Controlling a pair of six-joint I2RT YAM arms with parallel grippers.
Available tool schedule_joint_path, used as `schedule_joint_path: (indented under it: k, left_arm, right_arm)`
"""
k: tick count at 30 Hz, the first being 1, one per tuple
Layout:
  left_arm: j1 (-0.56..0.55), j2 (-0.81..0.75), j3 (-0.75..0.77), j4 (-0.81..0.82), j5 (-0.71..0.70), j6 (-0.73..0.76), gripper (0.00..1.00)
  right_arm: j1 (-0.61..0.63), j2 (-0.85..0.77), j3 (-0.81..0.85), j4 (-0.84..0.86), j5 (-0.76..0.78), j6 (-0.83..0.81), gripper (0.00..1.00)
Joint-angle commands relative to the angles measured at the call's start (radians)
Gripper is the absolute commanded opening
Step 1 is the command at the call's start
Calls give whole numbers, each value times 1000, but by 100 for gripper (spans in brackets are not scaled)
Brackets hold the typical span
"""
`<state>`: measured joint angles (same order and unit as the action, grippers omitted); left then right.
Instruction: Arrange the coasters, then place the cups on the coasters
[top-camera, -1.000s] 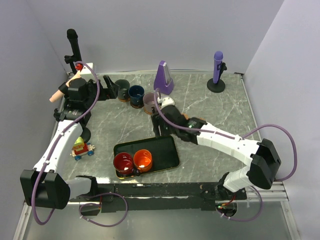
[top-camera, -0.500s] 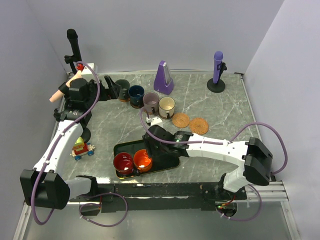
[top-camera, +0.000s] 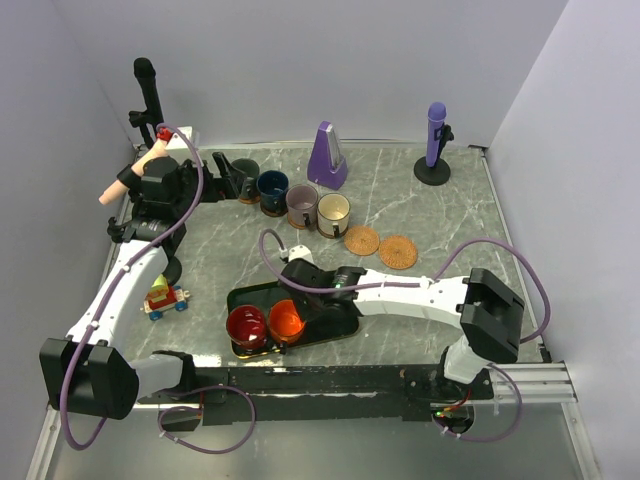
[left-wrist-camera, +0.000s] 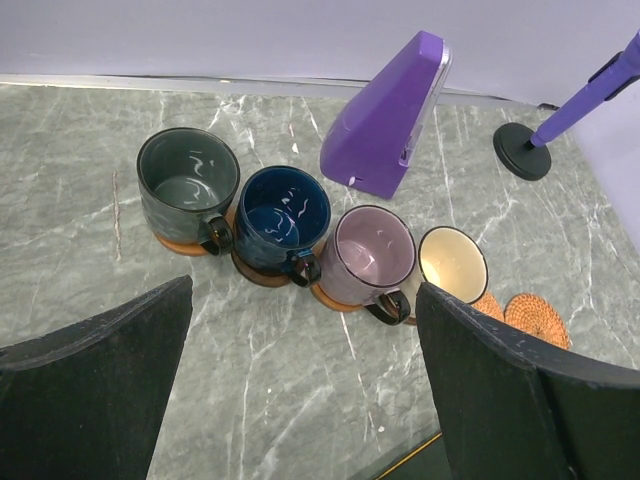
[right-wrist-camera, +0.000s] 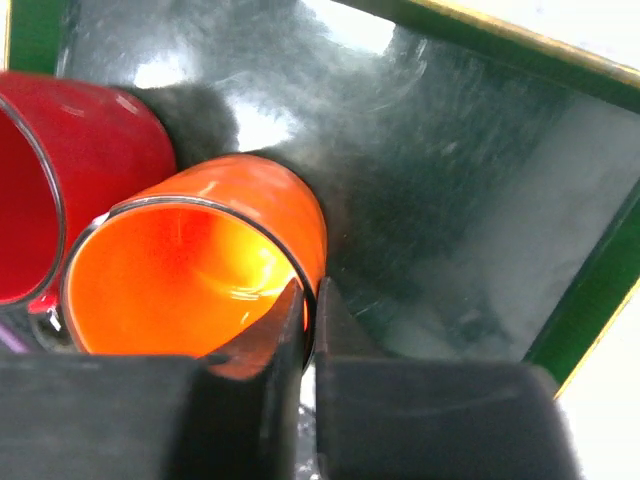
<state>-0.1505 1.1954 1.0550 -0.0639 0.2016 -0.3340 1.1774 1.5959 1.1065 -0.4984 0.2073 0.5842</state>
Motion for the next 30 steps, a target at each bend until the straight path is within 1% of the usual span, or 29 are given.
schedule_joint_path:
  k: [1,5,9,12,13,16,20,22,23,25,30]
  left_arm:
    - [-4,-14,3,49,-13,16,97]
    - [-4,-13,5,47,-10,16,97]
    - [-4,-17,5,47,-13,20,97]
    - [-4,-22,2,50,-10,18,97]
    - [-4,-20,2,50,-11,18,97]
    - [-4,-22,3,47,-10,18,97]
    - [-4,-22,3,50,-11,18,97]
    - [-4,-22,2,49,-11,18,97]
    - [-3,-22,3,47,-13,18,97]
    - [-4,-23,2,50,-13,16,97]
    - [-6,-22,3,50,-11,18,97]
  right_arm:
    - [4,-1,55,6,26,-194,0]
    - [-13,-22,53,24,32,-421,0]
    - [-41,-42,50,37,-63,-643,0]
    - [-73,-48,33,64,-137,-721,0]
    - [-85,-45,35,67,-152,-727,1]
    - [-113,-31,39,64,-158,-719,13]
    - [-116,-51,23,86,-140,-660,34]
    - [-116,-68,13,87,-132,-620,47]
    - [-116,-74,15,81,-126,-598,52]
    - [-117,-76,18,58,-108,-543,57]
    - [-116,-53,36,-28,-30,-396,59]
